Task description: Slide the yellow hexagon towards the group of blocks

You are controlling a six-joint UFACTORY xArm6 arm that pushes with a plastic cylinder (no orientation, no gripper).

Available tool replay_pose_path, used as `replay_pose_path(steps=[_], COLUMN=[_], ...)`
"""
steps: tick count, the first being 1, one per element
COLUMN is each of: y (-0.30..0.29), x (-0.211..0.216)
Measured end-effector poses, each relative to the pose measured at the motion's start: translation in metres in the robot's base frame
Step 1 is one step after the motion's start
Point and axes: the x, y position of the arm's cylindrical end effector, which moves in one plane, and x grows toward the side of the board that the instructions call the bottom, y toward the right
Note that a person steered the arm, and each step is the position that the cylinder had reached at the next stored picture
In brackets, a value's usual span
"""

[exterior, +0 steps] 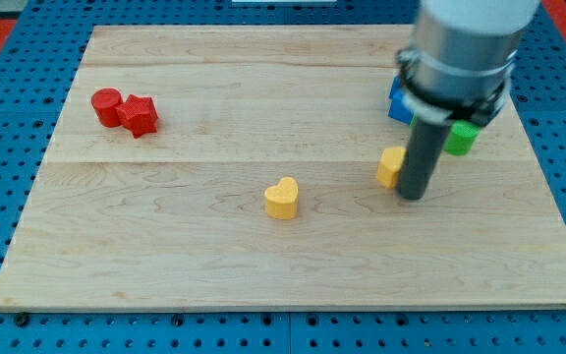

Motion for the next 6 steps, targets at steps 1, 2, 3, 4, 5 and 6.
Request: replay_pose_path(steps=[1, 2, 3, 4, 5, 6], y=[0.029, 0.027, 0.006, -0.010, -0.014, -0.047], x=[-0.033, 0.006, 0.029, -0.018, -0.028, -0.006])
